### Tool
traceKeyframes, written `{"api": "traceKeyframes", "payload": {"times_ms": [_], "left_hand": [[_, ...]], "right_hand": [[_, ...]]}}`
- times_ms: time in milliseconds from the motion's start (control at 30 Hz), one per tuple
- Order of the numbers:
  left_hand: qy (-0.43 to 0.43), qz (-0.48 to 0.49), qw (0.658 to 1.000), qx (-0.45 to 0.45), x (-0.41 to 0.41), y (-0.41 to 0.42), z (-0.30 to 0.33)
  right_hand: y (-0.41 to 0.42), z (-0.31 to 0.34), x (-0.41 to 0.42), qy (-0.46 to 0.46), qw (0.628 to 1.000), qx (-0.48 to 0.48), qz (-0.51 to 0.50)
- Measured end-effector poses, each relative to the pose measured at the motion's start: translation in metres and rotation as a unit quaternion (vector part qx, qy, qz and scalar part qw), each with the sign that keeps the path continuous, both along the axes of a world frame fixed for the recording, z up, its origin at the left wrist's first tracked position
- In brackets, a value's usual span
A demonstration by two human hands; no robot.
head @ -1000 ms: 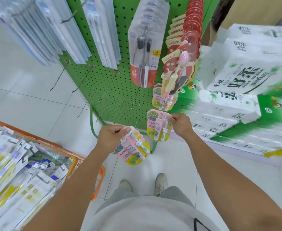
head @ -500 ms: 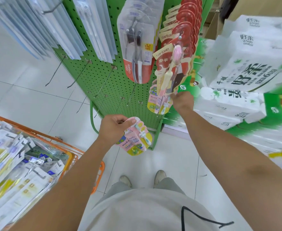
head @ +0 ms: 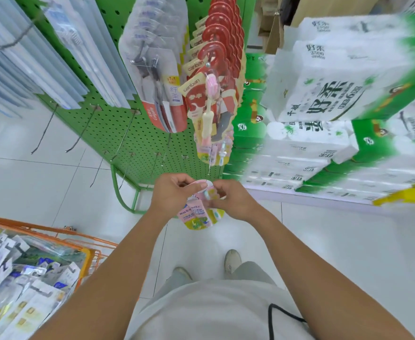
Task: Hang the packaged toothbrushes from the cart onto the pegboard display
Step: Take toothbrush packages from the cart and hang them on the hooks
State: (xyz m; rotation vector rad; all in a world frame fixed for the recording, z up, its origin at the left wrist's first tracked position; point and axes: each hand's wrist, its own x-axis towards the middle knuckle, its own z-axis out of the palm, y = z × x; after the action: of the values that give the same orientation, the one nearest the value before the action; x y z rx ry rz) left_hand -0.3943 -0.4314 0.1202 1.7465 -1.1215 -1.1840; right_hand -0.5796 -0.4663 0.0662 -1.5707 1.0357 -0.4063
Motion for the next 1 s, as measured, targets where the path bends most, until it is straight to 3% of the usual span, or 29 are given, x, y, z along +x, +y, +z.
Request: {"api": "traceKeyframes", "payload": {"times_ms": [167, 267, 500, 667, 1000], "left_hand": [[-0.033, -0.046, 0.998, -0.027, -0.007, -0.003, 0.003], [-0.044, -0.06, 0.997, -0.033, -0.009, -0.003, 0.001], [-0.087, -0.075, 0.993, -0.03, -0.012, 0.003, -0.007], [-0.182, -0.086, 0.979, -0.018, 0.0, -0.003, -0.02], [-0.154, -0.017, 0.987, 0.05, 0.006, -0.002, -0.034]], "right_hand": [[0.003, 0.01, -0.01, 0.002, 1.0, -0.017, 0.008], [0.0, 0.012, -0.013, -0.049, 0.999, 0.002, -0.02], [-0.002, 0.004, -0.01, -0.01, 0.999, -0.013, -0.038], [-0.01, -0.004, -0.02, -0.004, 0.995, -0.021, -0.1], [-0.033, -0.027, -0.017, 0.031, 0.987, -0.032, -0.152]]}}
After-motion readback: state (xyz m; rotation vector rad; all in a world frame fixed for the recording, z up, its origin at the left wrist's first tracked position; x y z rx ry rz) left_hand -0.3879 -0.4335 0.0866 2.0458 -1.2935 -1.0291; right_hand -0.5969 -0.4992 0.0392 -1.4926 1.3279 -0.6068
